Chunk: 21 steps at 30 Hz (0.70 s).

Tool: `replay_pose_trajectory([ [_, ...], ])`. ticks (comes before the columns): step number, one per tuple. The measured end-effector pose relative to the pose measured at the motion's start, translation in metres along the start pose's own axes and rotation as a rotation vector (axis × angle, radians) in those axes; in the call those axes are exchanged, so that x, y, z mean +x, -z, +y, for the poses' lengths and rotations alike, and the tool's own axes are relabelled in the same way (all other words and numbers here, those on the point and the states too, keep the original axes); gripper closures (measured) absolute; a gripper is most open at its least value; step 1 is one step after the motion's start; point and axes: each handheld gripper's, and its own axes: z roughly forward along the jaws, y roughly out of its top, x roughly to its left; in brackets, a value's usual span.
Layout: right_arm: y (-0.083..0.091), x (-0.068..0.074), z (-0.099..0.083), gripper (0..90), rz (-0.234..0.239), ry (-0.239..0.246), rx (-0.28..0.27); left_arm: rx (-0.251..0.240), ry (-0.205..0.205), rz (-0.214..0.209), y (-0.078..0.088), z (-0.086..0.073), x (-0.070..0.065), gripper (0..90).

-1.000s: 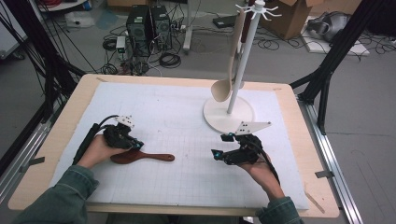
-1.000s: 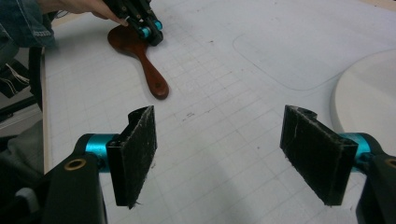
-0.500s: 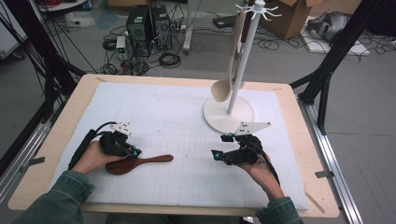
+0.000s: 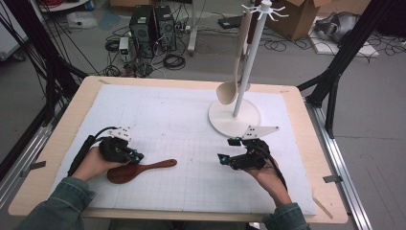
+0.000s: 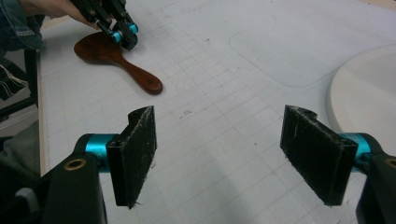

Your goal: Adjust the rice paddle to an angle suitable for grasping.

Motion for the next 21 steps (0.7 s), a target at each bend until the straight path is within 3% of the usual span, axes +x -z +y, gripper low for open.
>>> replay_pose_trajectory([
  [4, 0.002, 0.000, -0.001, 26.3, -0.005, 0.000, -0.015, -0.045, -0.005, 0.010, 0.008, 0.004, -0.003, 80.1],
  [21, 0.009, 0.001, -0.005, 26.2, -0.028, -0.008, -0.021, -0.096, -0.061, -0.010, 0.017, 0.012, -0.014, 64.1],
])
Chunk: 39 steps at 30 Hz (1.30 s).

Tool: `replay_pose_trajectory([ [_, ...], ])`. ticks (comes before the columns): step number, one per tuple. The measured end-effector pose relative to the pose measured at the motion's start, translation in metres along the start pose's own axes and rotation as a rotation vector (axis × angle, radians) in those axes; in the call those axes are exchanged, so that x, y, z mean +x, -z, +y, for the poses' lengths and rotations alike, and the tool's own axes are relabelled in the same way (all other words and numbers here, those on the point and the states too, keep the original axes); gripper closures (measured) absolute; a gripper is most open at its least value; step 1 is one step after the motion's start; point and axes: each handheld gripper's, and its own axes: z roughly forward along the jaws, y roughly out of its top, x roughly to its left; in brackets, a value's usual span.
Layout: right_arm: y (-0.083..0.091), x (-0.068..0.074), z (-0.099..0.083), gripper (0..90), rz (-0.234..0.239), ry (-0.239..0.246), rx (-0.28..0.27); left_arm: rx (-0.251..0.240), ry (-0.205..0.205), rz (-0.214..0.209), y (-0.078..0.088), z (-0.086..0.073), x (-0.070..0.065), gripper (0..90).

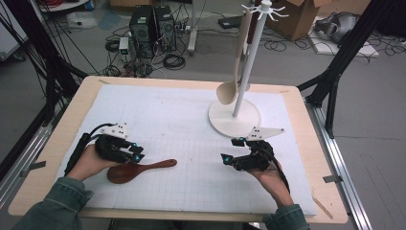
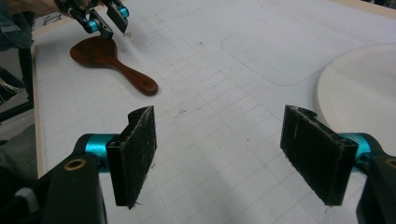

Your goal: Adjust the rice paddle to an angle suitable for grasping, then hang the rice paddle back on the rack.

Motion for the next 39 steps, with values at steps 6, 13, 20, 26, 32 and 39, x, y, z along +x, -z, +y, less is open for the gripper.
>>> replay_pose_trajectory([
  [6, 0.002, 0.002, -0.003, 26.2, -0.005, -0.002, -0.001, 0.002, -0.024, -0.003, 0.000, 0.003, -0.006, 56.9],
  [13, 0.001, 0.002, -0.011, 26.2, -0.005, -0.008, 0.006, 0.021, -0.043, -0.003, -0.005, 0.004, -0.011, 51.7],
  [20, 0.003, 0.001, -0.015, 26.2, -0.012, -0.010, 0.003, 0.037, -0.059, -0.009, -0.008, 0.005, -0.012, 51.5],
  [26, 0.002, 0.001, -0.016, 26.2, -0.015, -0.012, 0.004, 0.073, -0.074, -0.016, -0.018, 0.005, -0.013, 53.4],
  [32, 0.000, 0.002, -0.017, 26.2, -0.014, -0.008, 0.012, 0.116, -0.100, -0.025, -0.034, 0.004, -0.017, 58.1],
  [39, -0.001, 0.002, -0.018, 26.3, -0.014, -0.004, 0.015, 0.153, -0.109, -0.021, -0.046, 0.003, -0.017, 64.0],
])
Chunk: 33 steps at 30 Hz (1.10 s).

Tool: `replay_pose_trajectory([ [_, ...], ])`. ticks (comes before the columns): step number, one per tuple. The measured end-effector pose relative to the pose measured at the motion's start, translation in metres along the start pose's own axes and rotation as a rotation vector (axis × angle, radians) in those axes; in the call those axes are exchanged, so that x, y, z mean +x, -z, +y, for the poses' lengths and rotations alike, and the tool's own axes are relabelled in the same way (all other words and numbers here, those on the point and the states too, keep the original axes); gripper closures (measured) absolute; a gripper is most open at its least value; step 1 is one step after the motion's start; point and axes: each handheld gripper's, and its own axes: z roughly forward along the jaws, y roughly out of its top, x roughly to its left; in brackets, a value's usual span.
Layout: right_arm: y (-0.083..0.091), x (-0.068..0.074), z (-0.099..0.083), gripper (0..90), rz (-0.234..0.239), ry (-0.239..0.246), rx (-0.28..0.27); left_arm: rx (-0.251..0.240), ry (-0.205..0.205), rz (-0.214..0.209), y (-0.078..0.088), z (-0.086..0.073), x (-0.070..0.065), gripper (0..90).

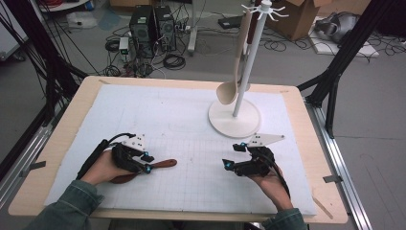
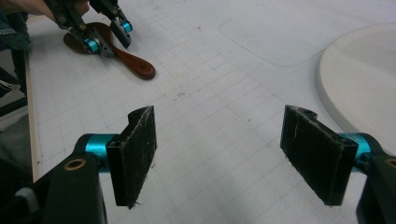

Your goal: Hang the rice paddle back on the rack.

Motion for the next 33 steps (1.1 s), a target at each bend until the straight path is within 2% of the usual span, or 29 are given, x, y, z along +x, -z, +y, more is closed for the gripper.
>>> replay_pose_trajectory([
  [1, 0.000, 0.000, 0.000, 26.2, -0.001, 0.002, 0.001, 0.019, -0.004, 0.001, -0.001, 0.001, -0.001, 64.8],
  [7, -0.001, 0.003, -0.002, 26.3, 0.001, 0.003, 0.006, 0.018, -0.032, 0.020, -0.003, 0.002, -0.005, 70.8],
  [9, -0.002, 0.003, -0.002, 26.2, 0.002, 0.013, 0.006, 0.023, -0.048, 0.027, -0.004, 0.003, -0.007, 75.4],
  [19, -0.013, 0.009, -0.003, 26.3, 0.016, 0.013, 0.027, 0.038, -0.052, 0.034, -0.004, 0.004, -0.009, 76.3],
  [27, -0.022, 0.012, 0.000, 26.2, 0.033, 0.023, 0.044, 0.018, -0.047, 0.025, -0.001, 0.004, -0.009, 77.6],
  [33, -0.028, 0.014, 0.001, 26.2, 0.037, 0.040, 0.057, 0.021, -0.045, 0.027, -0.001, 0.004, -0.009, 77.2],
])
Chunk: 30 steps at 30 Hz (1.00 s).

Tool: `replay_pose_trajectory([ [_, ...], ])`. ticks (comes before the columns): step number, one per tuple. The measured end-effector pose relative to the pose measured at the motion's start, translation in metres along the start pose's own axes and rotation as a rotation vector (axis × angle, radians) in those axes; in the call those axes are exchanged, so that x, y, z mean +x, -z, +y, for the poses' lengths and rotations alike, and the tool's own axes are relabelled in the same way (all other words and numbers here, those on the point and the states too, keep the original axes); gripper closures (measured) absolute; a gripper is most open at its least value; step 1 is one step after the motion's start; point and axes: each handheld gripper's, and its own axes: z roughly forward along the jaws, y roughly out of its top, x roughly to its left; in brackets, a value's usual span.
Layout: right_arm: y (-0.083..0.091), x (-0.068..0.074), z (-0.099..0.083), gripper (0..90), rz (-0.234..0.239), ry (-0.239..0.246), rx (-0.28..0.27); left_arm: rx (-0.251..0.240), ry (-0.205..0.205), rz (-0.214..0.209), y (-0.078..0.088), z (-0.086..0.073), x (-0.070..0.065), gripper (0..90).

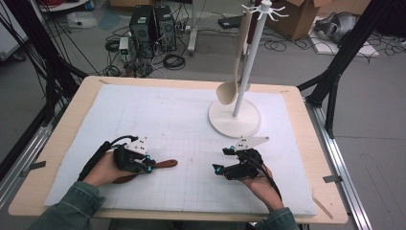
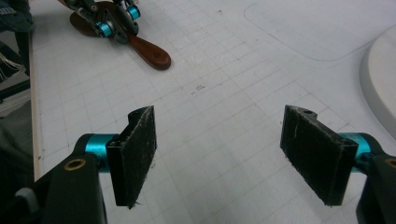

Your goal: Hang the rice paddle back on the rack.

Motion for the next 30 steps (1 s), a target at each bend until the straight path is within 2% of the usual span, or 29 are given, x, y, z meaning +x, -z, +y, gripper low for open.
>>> replay_pose_trajectory([
  [3, 0.000, 0.000, 0.000, 26.3, 0.002, 0.001, 0.000, 0.025, 0.008, -0.005, 0.001, -0.003, 0.000, 74.3],
  [6, 0.001, 0.000, 0.000, 26.2, 0.003, -0.012, 0.000, 0.017, 0.021, -0.008, 0.002, -0.006, 0.001, 72.0],
  [14, -0.001, 0.002, 0.000, 26.2, -0.001, -0.002, 0.003, 0.002, -0.003, -0.012, 0.002, -0.009, 0.002, 77.1],
  [18, -0.003, 0.002, 0.000, 26.2, 0.002, 0.001, 0.006, -0.032, 0.006, -0.007, 0.002, -0.013, 0.002, 77.4],
  [22, -0.005, 0.002, 0.000, 26.2, 0.008, -0.004, 0.011, -0.025, -0.007, -0.004, 0.003, -0.012, 0.002, 77.5],
  [24, -0.006, 0.002, 0.000, 26.2, 0.010, -0.002, 0.013, -0.031, 0.006, -0.006, 0.003, -0.012, 0.002, 77.5],
  [30, -0.008, 0.003, 0.001, 26.3, 0.015, 0.000, 0.022, -0.035, 0.002, -0.014, 0.004, -0.012, 0.001, 77.6],
])
